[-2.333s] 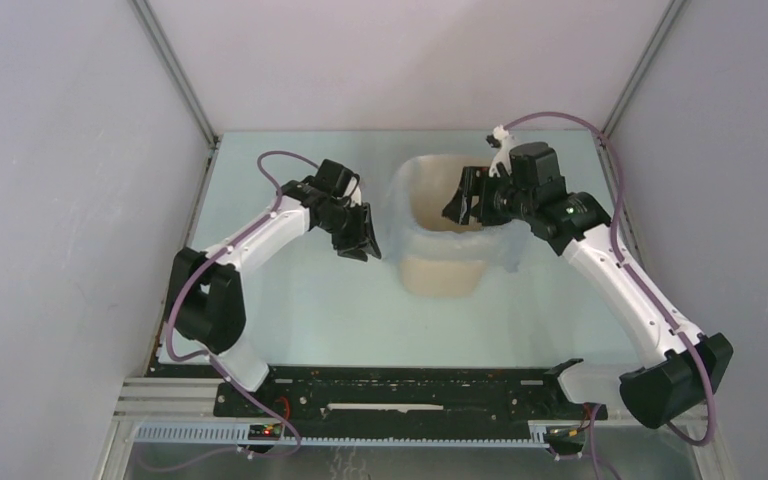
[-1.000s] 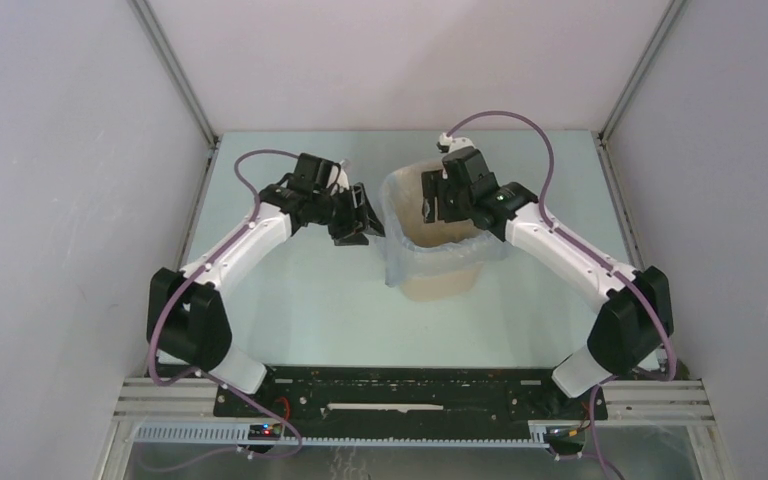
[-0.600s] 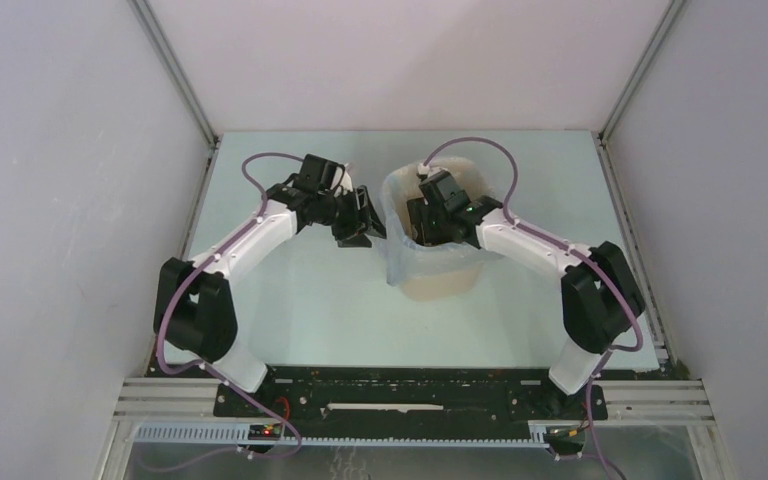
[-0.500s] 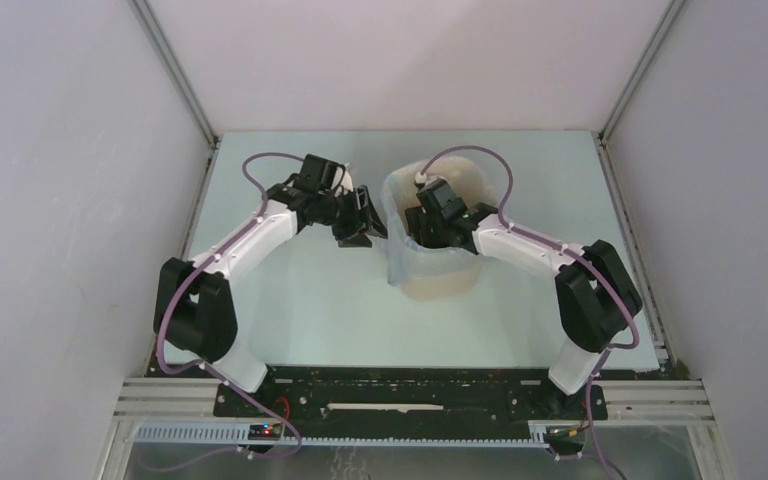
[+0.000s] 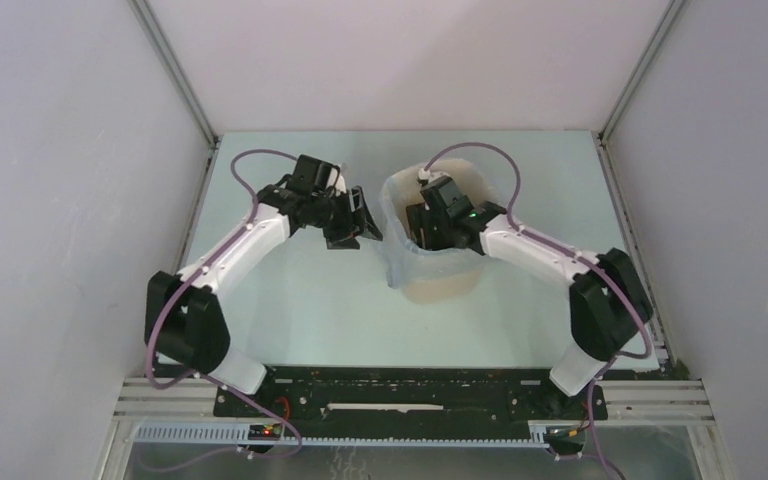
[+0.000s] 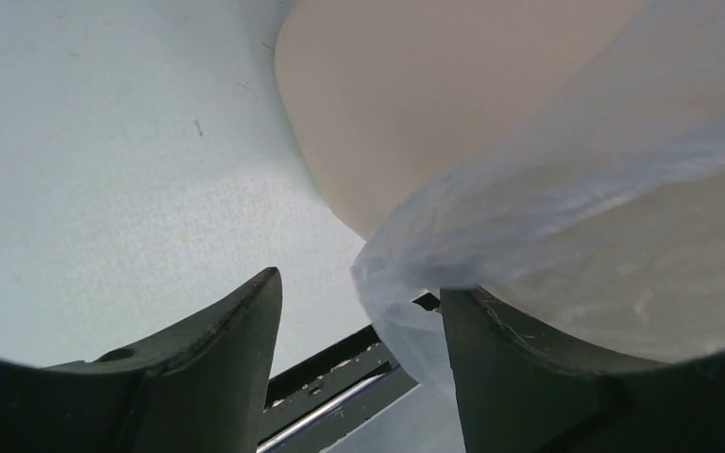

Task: Put the trash bags into the trash bin

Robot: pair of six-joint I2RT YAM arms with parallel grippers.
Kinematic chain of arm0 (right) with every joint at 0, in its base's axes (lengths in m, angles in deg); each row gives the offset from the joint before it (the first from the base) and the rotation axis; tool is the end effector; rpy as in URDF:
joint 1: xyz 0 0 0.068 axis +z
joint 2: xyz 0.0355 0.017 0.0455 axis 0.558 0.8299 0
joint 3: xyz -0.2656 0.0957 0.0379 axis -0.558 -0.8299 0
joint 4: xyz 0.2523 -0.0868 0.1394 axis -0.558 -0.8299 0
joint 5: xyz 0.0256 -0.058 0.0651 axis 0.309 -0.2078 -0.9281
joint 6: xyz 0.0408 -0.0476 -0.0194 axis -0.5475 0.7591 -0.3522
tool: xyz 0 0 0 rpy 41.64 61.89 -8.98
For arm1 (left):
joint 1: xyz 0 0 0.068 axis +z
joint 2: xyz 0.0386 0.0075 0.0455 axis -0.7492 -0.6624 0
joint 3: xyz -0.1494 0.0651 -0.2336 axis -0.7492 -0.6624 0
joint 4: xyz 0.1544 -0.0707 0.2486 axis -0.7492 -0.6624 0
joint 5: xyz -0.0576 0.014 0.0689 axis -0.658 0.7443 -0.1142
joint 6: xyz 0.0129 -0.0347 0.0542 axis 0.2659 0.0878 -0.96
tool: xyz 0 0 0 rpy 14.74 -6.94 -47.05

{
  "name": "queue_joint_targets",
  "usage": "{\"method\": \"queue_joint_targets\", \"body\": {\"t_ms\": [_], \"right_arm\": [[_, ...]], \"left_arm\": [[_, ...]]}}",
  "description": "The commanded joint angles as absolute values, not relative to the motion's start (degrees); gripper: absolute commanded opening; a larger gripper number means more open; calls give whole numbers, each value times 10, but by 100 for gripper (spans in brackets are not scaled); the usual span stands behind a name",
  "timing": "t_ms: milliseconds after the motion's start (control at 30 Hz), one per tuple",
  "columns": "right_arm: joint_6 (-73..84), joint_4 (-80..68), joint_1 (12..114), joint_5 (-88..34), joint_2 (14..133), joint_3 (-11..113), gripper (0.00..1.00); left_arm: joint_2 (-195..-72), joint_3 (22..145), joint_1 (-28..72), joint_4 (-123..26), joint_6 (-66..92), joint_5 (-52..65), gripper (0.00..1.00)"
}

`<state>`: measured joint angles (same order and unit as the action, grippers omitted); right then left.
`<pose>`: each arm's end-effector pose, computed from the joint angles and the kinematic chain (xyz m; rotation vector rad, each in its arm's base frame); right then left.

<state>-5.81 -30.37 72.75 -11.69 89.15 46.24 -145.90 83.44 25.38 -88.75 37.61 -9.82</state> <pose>0.3278 0.2556 0.2165 -0.3954 2.4467 0.2741 0.3349 -0.1666 0.2684 -0.1158 2.6676 -0.9271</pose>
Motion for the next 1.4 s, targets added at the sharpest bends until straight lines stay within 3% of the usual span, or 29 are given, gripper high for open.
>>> {"method": "queue_joint_targets", "body": {"t_ms": [0, 333, 467, 533, 633, 900, 1367], "right_arm": [[-52, -373, 732, -97, 799, 535, 79], [-29, -501, 732, -89, 732, 667, 83], [-33, -572, 733, -95, 713, 765, 99], [-34, -601, 734, -95, 694, 817, 100], [-26, -629, 735, -118, 649, 867, 100], [-48, -666, 735, -138, 514, 887, 100], [-86, -685, 735, -174, 396, 940, 100]], "left_arm": [[-1380, 848, 251, -931, 346, -36, 68], [-1256, 894, 252, -1022, 343, 73, 72], [-1207, 971, 252, -1046, 352, 100, 75], [-1188, 1023, 252, -1056, 356, 117, 78], [-1160, 1096, 252, -1060, 363, 136, 90], [-1064, 1157, 252, -1025, 381, 141, 99], [-1027, 1237, 252, -976, 390, 170, 100]]}}
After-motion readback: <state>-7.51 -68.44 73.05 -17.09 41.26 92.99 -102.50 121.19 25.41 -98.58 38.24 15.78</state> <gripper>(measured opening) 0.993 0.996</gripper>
